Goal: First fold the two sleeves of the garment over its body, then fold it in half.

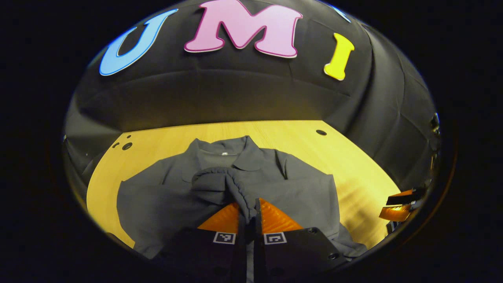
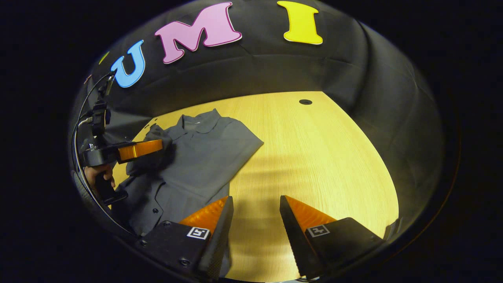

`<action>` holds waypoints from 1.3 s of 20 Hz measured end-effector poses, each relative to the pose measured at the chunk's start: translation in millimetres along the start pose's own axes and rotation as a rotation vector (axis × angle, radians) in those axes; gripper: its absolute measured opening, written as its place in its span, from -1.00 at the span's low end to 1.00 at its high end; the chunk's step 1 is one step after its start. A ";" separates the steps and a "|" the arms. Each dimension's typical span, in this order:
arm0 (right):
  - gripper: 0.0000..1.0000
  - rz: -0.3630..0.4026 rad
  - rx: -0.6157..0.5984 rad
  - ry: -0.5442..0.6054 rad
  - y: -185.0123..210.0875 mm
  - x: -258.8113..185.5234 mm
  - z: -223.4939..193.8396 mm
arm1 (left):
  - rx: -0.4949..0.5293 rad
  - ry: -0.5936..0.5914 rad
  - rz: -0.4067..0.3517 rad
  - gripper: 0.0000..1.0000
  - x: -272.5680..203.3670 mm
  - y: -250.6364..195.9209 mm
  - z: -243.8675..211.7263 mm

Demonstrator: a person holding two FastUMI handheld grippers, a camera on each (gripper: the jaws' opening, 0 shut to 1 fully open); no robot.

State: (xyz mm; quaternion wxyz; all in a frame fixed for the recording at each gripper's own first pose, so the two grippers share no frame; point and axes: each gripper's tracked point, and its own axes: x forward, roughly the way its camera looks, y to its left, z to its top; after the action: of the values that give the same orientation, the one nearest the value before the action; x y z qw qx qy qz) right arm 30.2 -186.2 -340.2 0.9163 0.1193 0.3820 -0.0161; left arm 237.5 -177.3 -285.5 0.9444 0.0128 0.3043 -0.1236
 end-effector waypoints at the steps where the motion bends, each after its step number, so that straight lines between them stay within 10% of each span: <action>1: 0.50 0.010 -0.006 0.014 -1.7 2.6 -3.4 | 0.025 0.022 -0.008 -0.67 8.1 -10.1 -11.0; 15: 0.58 0.053 -0.044 0.068 33.5 -15.7 -34.5 | -0.179 -0.026 -0.223 0.85 -74.9 -53.7 -14.2; 26: 0.80 0.064 -0.077 0.148 70.6 -62.7 -81.7 | -0.196 -0.012 -0.048 0.85 -207.0 99.1 -92.7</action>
State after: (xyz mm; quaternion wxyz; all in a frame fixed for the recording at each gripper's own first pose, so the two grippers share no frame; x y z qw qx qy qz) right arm -62.5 -102.7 -337.0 0.8894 0.0969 0.4451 0.0366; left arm 46.1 -25.4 -246.4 0.9397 -0.0876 0.3096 -0.1159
